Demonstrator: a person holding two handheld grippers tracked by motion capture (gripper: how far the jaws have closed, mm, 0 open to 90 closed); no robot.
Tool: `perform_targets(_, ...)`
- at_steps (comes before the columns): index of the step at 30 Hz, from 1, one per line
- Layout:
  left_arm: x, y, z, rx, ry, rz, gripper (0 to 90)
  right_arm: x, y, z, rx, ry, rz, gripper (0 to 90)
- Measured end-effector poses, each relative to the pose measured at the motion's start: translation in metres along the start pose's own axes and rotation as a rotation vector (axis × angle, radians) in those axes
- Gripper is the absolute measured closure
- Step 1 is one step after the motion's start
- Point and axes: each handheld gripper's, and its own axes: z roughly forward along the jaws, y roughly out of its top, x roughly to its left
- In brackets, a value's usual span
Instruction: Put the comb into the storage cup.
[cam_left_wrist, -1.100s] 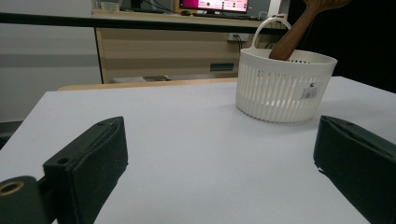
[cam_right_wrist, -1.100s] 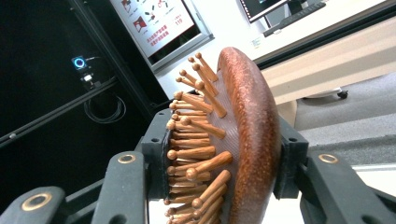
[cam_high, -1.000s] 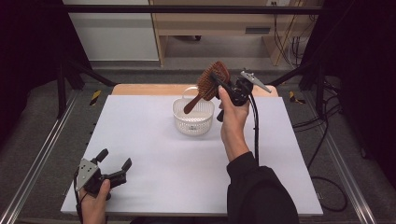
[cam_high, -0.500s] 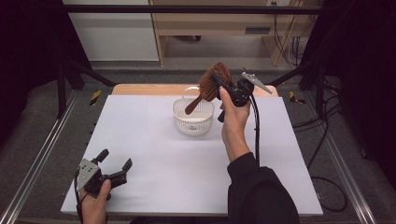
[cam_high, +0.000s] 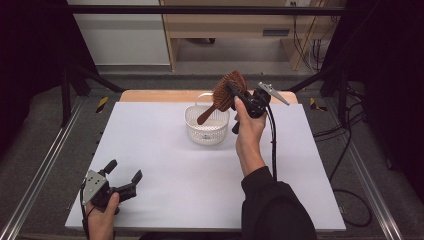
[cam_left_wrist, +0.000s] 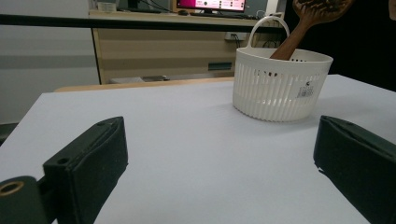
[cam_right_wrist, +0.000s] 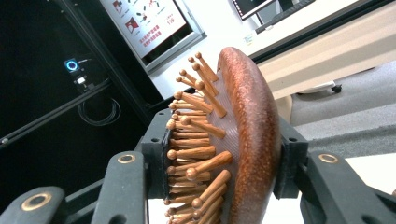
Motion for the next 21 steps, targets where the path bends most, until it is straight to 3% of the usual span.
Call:
perform_targets(5, -0.001, 0.000, 0.000, -0.001, -0.001, 0.005, 3.0, -0.005, -0.006, 0.006, 0.005, -0.009, 0.013, 51.2)
perform_targets(15, -0.001, 0.001, -0.001, -0.004, -0.002, 0.004, 2.9, 0.005, -0.019, 0.015, 0.014, 0.004, 0.021, 51.1)
perform_targets(21, -0.001, 0.001, -0.001, -0.005, -0.003, 0.005, 3.0, 0.002, -0.028, 0.016, 0.024, 0.001, 0.027, 51.0)
